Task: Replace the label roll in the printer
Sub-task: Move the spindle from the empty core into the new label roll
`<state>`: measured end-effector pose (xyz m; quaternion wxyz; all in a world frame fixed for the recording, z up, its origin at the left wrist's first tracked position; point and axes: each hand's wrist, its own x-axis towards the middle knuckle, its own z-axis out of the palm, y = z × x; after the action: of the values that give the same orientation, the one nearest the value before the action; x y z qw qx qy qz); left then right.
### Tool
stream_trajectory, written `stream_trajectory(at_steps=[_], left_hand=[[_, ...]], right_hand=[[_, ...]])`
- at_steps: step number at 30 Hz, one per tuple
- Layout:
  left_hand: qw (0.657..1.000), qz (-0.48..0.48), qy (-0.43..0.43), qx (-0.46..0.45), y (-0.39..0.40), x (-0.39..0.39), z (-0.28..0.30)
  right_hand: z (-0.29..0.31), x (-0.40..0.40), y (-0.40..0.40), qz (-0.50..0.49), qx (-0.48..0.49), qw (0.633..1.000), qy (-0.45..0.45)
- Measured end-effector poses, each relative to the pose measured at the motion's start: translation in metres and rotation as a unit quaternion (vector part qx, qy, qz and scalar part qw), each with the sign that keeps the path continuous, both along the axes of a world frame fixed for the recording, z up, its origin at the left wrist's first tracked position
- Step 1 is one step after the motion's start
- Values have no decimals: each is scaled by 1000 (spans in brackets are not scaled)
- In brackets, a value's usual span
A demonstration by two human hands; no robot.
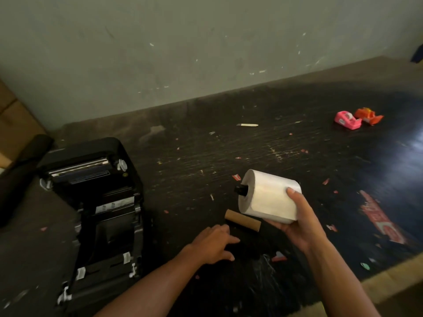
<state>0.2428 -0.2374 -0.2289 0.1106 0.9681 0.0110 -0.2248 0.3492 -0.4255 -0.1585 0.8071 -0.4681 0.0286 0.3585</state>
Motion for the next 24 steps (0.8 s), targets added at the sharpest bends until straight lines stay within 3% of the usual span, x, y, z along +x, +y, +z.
stream_trajectory(at_steps=[4,9,16,20,24], left_hand=[[1000,-25,6,18,-10,13,8],[1000,-10,17,-24,-23,13,9],[998,2,58,22,-29,-4,8],[993,73,91,-32,-17,-16,12],[966,184,83,-160,8,-31,14]], right_hand=[[1,-9,-2,2,-5,1000,-7],[1,-21,-6,-5,-10,1000,-12],[6,-38,-5,-26,-8,1000,-1],[10,-51,-5,-29,-28,999,-2],[12,-67,-4,-27,-39,999,-9]])
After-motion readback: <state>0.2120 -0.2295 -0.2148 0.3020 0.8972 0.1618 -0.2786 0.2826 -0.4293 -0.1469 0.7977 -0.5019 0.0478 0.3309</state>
